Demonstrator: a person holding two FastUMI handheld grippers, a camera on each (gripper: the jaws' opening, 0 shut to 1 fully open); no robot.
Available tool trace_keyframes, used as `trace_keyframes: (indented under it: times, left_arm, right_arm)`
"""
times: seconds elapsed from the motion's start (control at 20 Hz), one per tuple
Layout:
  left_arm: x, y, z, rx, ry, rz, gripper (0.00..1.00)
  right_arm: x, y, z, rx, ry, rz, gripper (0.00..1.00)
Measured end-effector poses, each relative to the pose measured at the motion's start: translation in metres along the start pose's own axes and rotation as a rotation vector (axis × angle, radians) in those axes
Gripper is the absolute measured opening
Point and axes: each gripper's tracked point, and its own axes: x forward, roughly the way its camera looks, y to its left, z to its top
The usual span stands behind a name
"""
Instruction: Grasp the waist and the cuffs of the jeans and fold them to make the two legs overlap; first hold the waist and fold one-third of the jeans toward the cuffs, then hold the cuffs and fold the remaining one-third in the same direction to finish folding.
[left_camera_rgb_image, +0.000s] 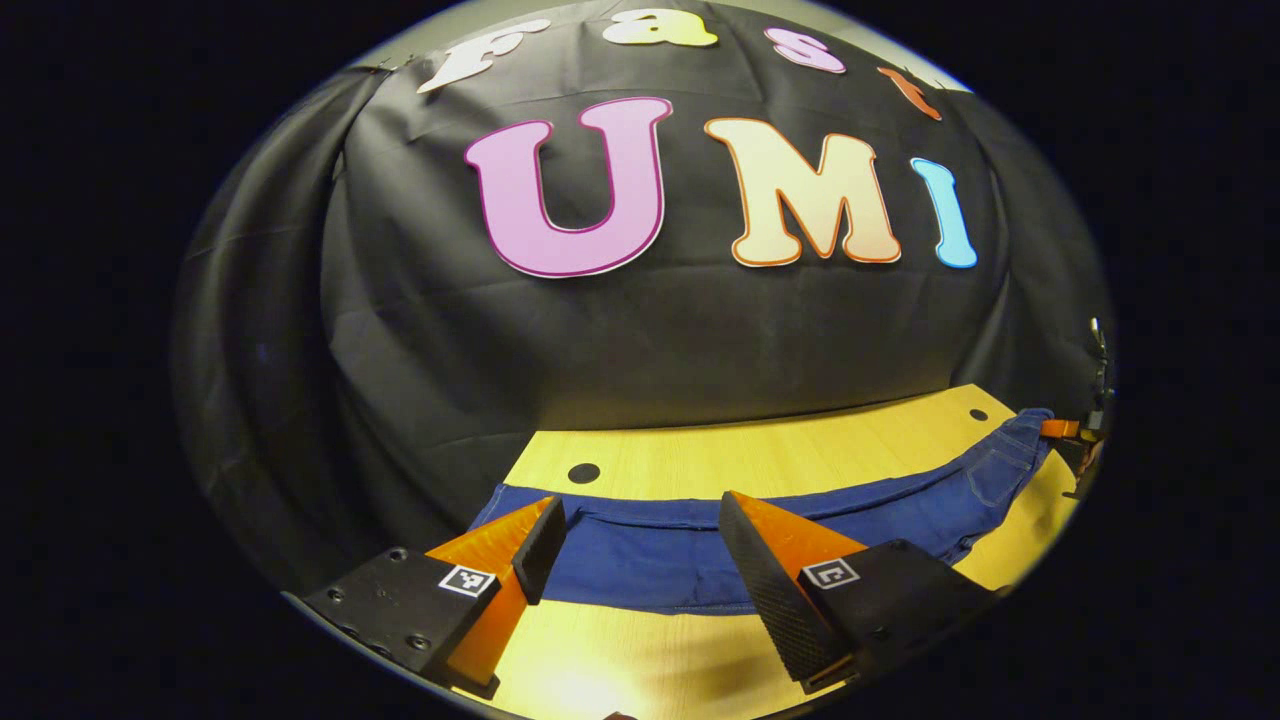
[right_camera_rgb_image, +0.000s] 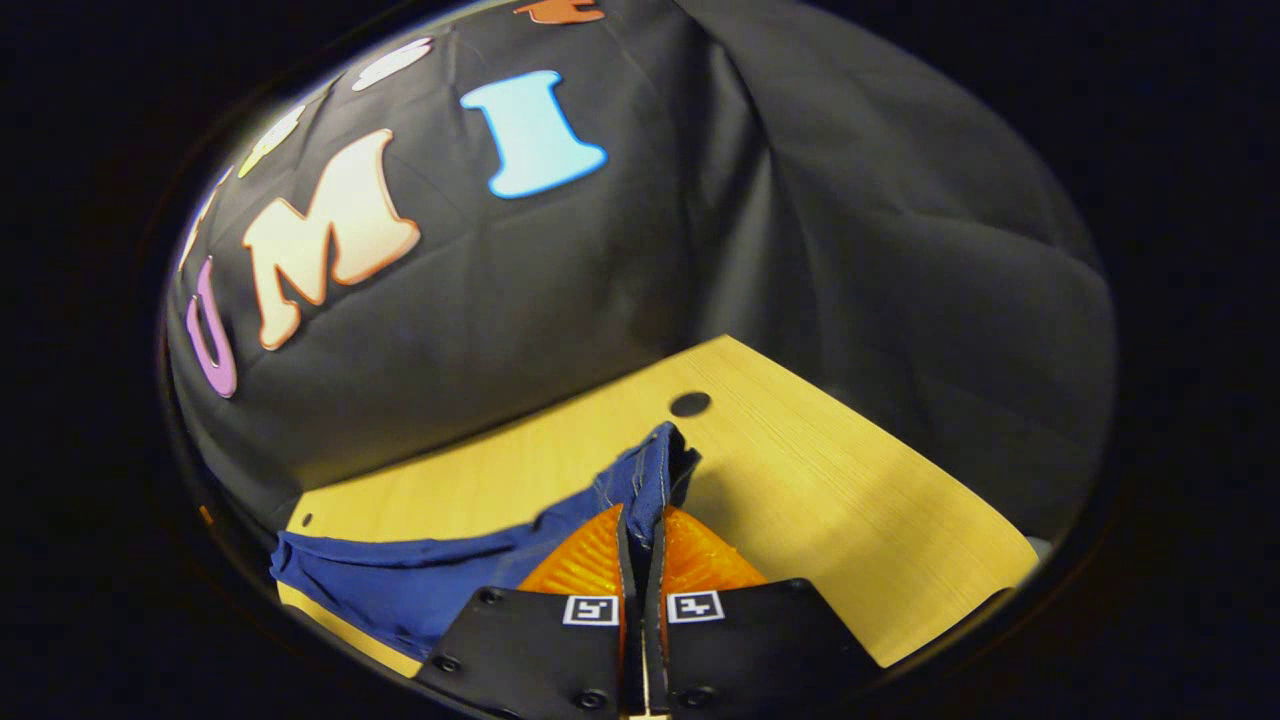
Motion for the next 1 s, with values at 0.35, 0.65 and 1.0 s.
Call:
trace_keyframes:
  times: [0.35,0.65,1.0]
  left_arm:
    - [-0.005,0.041,-0.003,0.033,-0.004,-0.006,0.95]
    - [-0.006,0.089,-0.011,0.017,-0.002,-0.011,0.95]
    - [0.000,0.151,-0.023,-0.002,0.002,-0.022,0.95]
  right_arm:
    - [-0.029,0.123,0.027,-0.046,-0.084,0.132,0.04]
    - [-0.067,0.239,0.034,-0.118,-0.163,0.261,0.06]
    - [-0.087,0.361,-0.020,-0.199,-0.149,0.369,0.03]
